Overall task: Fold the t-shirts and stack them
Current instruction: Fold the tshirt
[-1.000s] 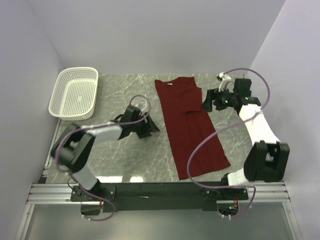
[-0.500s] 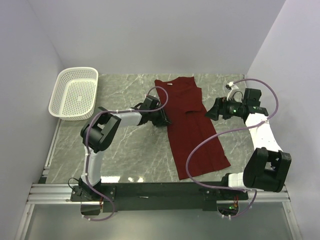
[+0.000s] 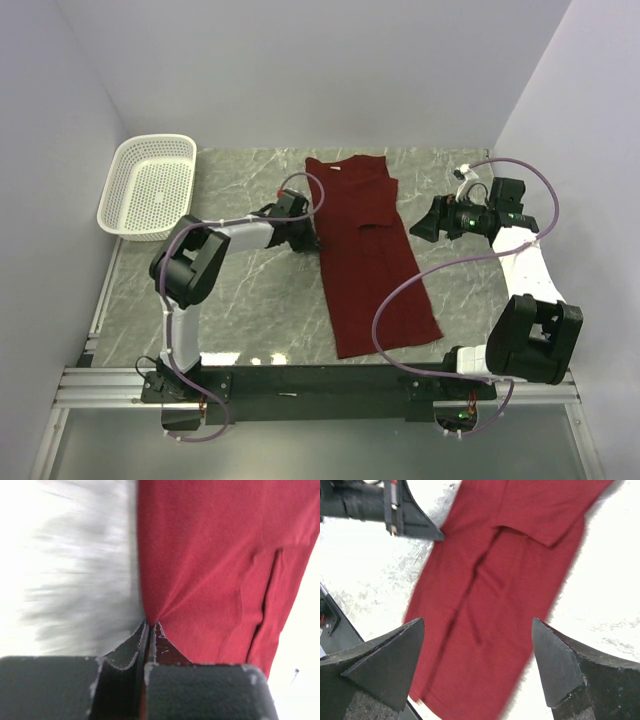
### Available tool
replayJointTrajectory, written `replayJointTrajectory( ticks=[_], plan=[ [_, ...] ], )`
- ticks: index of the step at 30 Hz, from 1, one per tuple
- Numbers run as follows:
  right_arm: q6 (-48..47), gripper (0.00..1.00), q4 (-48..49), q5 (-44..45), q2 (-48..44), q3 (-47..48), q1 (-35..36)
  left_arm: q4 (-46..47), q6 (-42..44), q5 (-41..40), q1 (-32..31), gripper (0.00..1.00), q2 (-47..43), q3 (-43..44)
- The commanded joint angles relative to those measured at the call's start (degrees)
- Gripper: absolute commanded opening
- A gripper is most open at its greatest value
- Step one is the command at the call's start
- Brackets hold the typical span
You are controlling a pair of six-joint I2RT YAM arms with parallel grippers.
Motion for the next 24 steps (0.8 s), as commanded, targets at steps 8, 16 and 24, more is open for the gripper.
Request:
replayJointTrajectory(
  ticks=[8, 16, 24],
  plan=[
    [-4.1, 0.94, -3.0, -0.5, 5.8, 2.3, 0.5, -6.7, 8.4, -3.0, 7.7, 0.1, -4.8, -4.1],
    [9.8, 0.94, -1.0, 10.2, 23.8, 20.6, 6.4, -9.1, 12.4, -9.2, 7.7, 0.73, -20.4, -5.9],
    [27.2, 0.9, -0.4, 11.9, 44.9, 41.8, 10.6, -13.4, 20.4, -21.8, 7.9, 0.99, -47.9, -12.1]
  ],
)
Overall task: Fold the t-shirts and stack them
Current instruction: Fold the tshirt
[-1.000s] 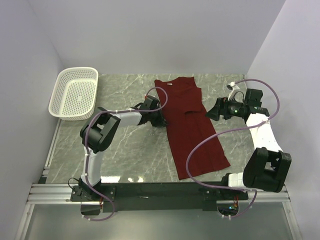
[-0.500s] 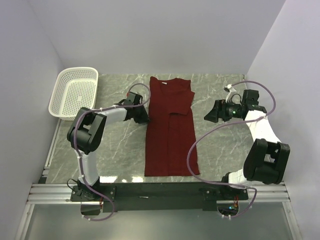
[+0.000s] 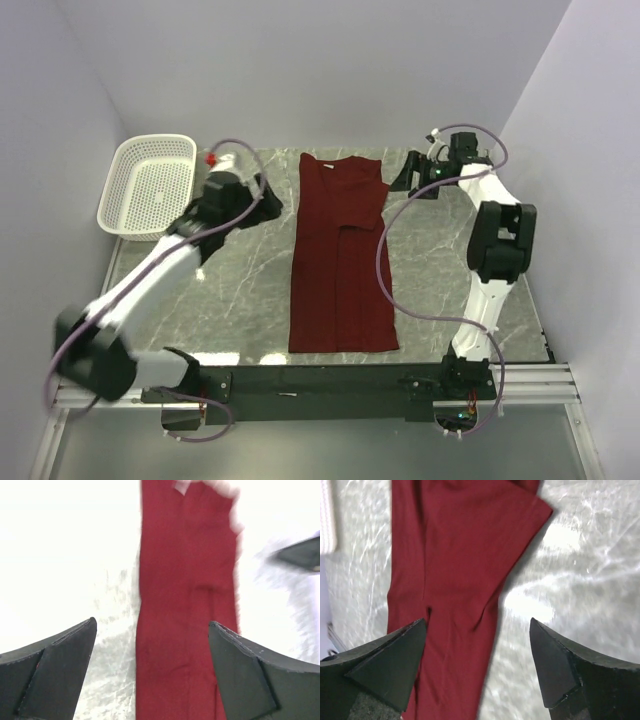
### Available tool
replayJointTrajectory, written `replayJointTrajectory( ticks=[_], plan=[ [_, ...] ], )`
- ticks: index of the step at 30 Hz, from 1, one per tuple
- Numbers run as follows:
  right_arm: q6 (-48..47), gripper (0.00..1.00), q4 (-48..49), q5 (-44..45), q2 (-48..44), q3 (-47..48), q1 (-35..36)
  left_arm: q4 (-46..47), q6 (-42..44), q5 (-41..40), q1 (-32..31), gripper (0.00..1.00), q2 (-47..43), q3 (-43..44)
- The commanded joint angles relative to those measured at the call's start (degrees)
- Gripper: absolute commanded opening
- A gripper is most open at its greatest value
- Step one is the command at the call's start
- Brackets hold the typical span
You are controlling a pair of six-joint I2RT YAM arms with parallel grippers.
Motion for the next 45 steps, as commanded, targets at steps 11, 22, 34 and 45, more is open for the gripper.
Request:
replayJointTrajectory(
  ticks=[11, 22, 34, 45],
  plan=[
    [21.1, 0.75, 2.8, 13.2, 12.9, 12.5, 4.3, -6.7, -4.5, -3.6, 0.6, 1.0, -42.5, -18.4],
    [26.9, 0.53, 4.7, 7.8, 19.9, 16.9, 4.3, -12.3, -12.7, -5.6, 0.6, 1.0, -51.2, -20.8],
    [29.1, 0.23, 10.7, 7.5, 17.5, 13.8, 2.3, -11.7, -14.3, -5.7, 0.6, 0.99, -50.8, -21.2],
    [27.2, 0.05, 11.7, 5.2, 15.0, 14.6, 3.8, -11.7, -14.7, -5.2, 0.6, 0.99, -51.6, -21.6]
  ],
)
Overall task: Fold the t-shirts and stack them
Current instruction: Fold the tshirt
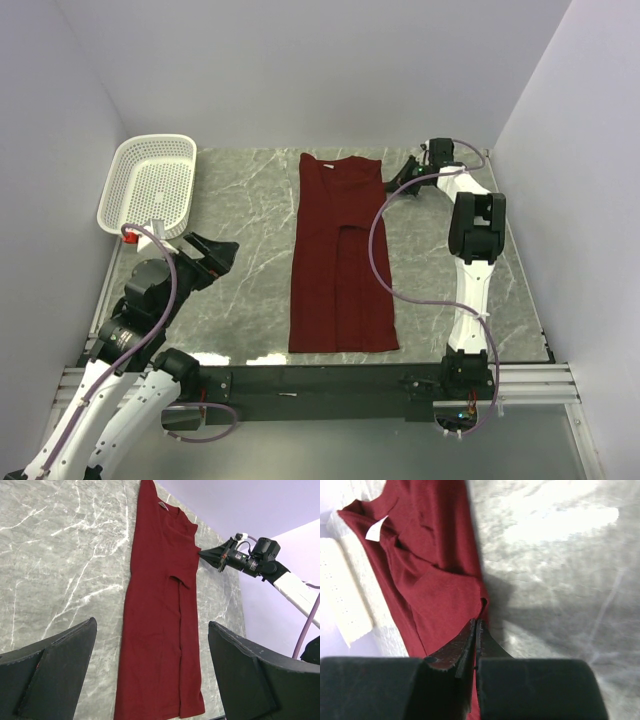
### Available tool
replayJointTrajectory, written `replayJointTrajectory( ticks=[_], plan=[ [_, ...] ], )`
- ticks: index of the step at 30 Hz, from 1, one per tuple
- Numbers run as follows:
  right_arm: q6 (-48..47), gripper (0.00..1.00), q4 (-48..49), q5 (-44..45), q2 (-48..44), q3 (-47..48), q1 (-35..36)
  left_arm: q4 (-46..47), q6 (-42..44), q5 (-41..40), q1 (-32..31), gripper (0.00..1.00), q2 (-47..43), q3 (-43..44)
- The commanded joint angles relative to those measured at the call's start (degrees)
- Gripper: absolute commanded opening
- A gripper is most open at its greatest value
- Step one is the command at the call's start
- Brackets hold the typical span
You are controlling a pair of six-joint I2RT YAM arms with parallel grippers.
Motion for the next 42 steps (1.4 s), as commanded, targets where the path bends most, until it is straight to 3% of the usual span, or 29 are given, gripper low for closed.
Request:
replayJointTrajectory(
  ticks=[1, 6, 10, 13, 15, 16, 19, 21, 25, 30, 31, 34, 36, 38, 40, 42],
  plan=[
    [-0.7, 0.04, 2.9, -1.9, -5.4, 0.3, 0.9, 0.7, -1.0, 0.4, 0.2, 0.99, -0.6, 0.1],
    [-4.4, 0.0, 2.3, -1.1, -7.6, -0.2, 1.5, 0.3, -0.8, 0.4, 0.2, 0.99, -1.6, -0.5],
    [-10.1, 0.0, 1.6, 1.2, -11.4, -0.5, 7.0, 0.5, -0.8, 0.6, 0.1, 0.99, -1.4, -0.6],
    [-16.4, 0.01, -5.4, 3.2, -10.8, 3.5, 12.7, 0.7, -0.6, 0.6, 0.2, 0.99, -1.2, -0.5],
    [-22.8, 0.11, -11.1, 7.7, -9.0, 7.6, 16.6, 0.6, -0.5, 0.5, 0.2, 0.99, -1.0, -0.2],
    [-24.8, 0.26, -14.2, 9.0, -6.7, 12.4, 20.4, 0.5, -0.5, 0.6, 0.2, 0.99, -1.0, -0.1],
    [-27.6, 0.51, -19.6, 10.9, -5.6, 14.4, 23.9, 0.2, -0.4, 0.7, 0.2, 0.99, -1.2, 0.1],
    [-29.4, 0.54, -19.3, 11.0, -6.7, 13.1, 24.2, 0.2, -0.5, 1.1, 0.2, 0.99, -1.3, 0.0],
    [-38.6, 0.56, -20.0, 8.1, -13.9, 6.1, 23.6, 1.5, 0.1, 2.5, 0.2, 0.99, -1.1, -1.1],
    [-53.1, 0.6, -22.2, -9.8, -25.5, -5.1, 16.8, 8.9, 2.0, 9.9, 0.2, 0.99, 3.3, -4.1],
    [-56.2, 0.71, -23.2, -13.0, -30.2, -10.0, 15.8, 10.4, 3.0, 12.0, 0.2, 0.99, 4.4, -4.5],
    [-73.3, 0.88, -25.6, -15.8, -42.0, -22.9, 14.9, 16.4, 4.8, 22.7, 0.1, 0.95, 10.2, -6.6],
    [-78.2, 0.89, -21.1, -11.6, -52.2, -31.9, 15.2, 17.7, 5.1, 26.3, -0.1, 0.93, 15.7, -7.1],
    [-71.5, 0.96, -3.4, -4.6, -57.7, -45.0, 15.0, 17.9, 5.7, 28.9, -1.5, 0.88, 18.9, -7.0],
    [-60.5, 0.98, 1.8, 3.5, -56.7, -45.3, 13.9, 18.6, 5.4, 28.1, -4.3, 0.86, 21.8, -7.0],
    [-49.7, 0.75, -2.1, 2.5, -46.3, -33.7, 11.9, 19.4, 4.7, 27.3, -6.7, 0.85, 22.4, -7.3]
  ],
)
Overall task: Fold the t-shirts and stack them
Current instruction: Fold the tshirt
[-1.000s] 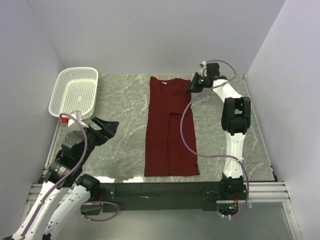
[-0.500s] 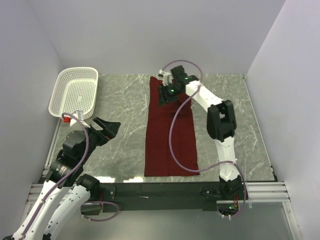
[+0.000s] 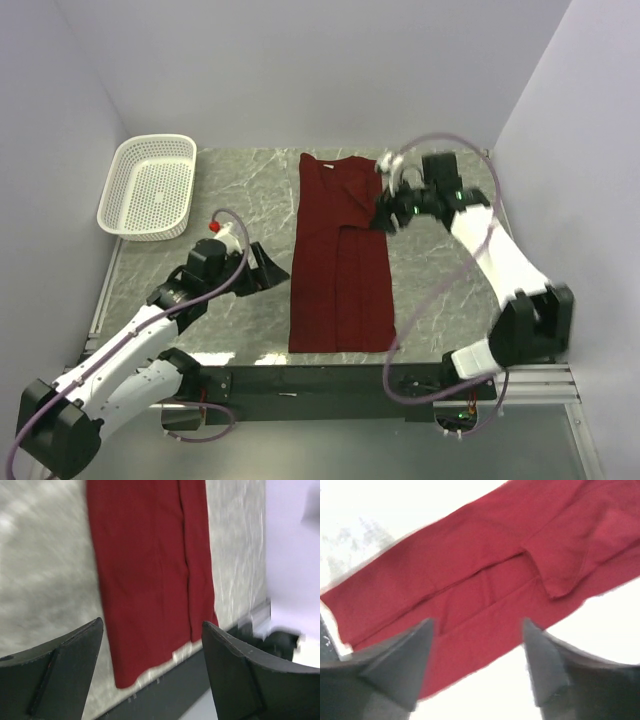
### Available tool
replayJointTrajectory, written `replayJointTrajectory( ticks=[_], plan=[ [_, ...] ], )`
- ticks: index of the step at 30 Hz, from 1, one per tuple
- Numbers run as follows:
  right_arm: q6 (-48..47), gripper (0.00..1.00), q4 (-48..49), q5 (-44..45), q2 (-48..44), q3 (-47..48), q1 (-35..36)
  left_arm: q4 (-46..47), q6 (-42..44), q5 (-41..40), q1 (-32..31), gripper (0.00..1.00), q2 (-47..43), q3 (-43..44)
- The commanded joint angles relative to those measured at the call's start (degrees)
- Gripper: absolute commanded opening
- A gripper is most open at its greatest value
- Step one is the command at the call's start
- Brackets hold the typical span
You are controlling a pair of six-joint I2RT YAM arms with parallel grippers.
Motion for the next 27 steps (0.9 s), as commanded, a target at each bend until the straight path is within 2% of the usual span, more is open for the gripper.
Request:
replayJointTrajectory(
  ticks=[1, 2, 3, 4, 8, 10, 14, 27],
  plan=[
    [15.1, 0.44, 3.8, 3.1, 16.0, 12.8, -4.0, 5.1, -0.1, 2.8, -3.6, 0.85, -0.2, -0.2],
    [17.8, 0.31, 1.5, 2.5, 20.1, 17.2, -4.2, 5.8, -0.8, 2.6, -4.0, 0.84, -1.0, -0.9],
    [23.4, 0.22, 0.1, 2.8, 27.2, 24.4, -4.2, 6.0, -1.5, 2.4, -4.5, 0.83, -1.6, -1.4],
    [25.1, 0.15, -2.2, 2.7, 30.6, 27.6, -4.2, 6.2, -2.9, 2.1, -4.7, 0.84, -2.3, -1.8],
    [33.7, 0.07, -2.6, 0.9, 41.6, 37.6, -4.2, 6.1, -5.4, 0.1, -5.3, 0.84, -7.0, -5.3],
    [36.8, 0.06, -3.5, 0.1, 46.2, 41.9, -4.3, 5.0, -6.3, -0.5, -5.3, 0.84, -9.5, -6.4],
    [39.9, 0.05, -3.1, 1.0, 50.0, 43.2, -4.5, 4.9, -7.9, -0.7, -5.4, 0.84, -12.5, -9.6],
    [42.0, 0.04, -4.8, -3.8, 58.4, 41.9, -7.5, 5.1, -7.8, -0.4, -5.4, 0.84, -10.9, -9.0]
  ],
)
